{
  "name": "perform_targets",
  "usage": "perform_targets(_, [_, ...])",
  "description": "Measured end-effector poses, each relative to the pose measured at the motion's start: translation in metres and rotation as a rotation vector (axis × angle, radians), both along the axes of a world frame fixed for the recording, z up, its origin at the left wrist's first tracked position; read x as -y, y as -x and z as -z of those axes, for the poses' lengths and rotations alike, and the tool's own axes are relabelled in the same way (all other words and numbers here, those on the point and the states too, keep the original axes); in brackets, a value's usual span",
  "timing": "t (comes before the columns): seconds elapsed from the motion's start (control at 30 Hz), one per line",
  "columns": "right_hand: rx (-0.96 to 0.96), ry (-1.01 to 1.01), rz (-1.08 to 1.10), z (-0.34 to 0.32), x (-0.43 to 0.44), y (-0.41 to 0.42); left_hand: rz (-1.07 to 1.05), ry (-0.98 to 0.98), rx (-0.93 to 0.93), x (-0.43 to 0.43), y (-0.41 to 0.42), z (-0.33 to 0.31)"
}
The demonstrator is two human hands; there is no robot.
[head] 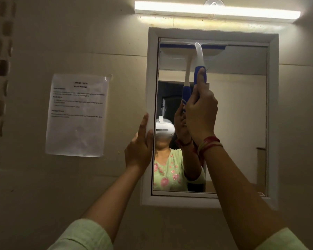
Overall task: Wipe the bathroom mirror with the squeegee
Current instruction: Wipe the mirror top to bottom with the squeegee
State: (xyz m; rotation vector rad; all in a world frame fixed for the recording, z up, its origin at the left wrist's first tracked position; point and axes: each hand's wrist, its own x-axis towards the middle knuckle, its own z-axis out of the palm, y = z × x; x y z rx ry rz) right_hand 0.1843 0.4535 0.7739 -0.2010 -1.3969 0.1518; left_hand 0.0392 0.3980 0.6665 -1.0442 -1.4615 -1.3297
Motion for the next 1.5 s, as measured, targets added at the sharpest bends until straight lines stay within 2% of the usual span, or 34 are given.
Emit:
perform_targets(0.57, [0.019,-0.008,0.053,0.030,0.000,0.000,0.003,0.005,-0.011,-0.002,0.005,0.001])
perform_targets(1.5, [0.102,0.018,0.052,0.148,-0.005,0.001,0.078,0.039,0.014,-0.003,0.005,0.001])
